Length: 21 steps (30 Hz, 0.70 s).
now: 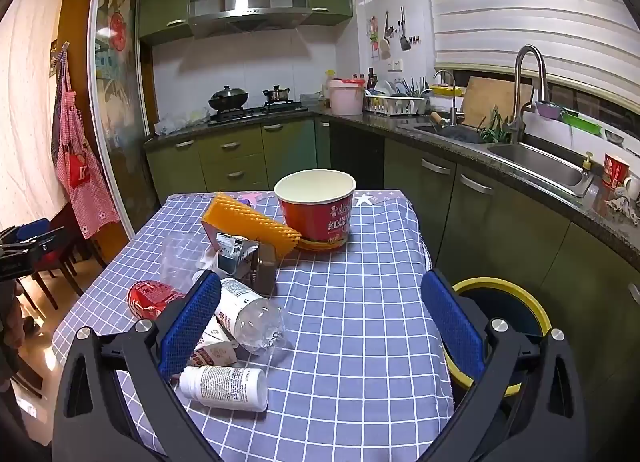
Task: Collect trash
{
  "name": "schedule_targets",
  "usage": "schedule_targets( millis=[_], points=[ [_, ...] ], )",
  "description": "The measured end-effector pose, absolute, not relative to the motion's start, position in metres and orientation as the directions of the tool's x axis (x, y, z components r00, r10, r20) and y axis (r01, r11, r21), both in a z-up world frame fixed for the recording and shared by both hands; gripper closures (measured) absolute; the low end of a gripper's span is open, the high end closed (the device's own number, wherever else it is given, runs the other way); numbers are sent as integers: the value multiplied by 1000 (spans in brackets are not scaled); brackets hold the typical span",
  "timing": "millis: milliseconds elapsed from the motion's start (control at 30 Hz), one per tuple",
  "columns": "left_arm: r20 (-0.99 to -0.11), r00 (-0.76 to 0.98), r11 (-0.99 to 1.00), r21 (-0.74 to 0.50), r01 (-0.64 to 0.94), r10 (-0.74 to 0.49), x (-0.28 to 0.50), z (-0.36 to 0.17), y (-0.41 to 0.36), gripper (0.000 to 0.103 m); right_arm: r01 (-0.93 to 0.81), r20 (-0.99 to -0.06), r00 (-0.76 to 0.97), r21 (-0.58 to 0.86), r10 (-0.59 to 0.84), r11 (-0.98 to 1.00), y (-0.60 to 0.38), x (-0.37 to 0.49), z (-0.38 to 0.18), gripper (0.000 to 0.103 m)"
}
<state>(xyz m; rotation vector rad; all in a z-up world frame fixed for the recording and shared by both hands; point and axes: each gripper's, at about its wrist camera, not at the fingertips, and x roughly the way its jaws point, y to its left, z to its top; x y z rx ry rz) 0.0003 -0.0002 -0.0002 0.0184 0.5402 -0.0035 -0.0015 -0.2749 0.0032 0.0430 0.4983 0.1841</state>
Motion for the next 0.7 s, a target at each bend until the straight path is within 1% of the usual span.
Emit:
schedule_targets(
  millis=[700],
  points=[
    [-508, 861, 1000, 18, 16, -5, 5, -2, -4, 6, -167, -468, 864, 85, 187, 982, -274, 1, 2, 4]
  ],
)
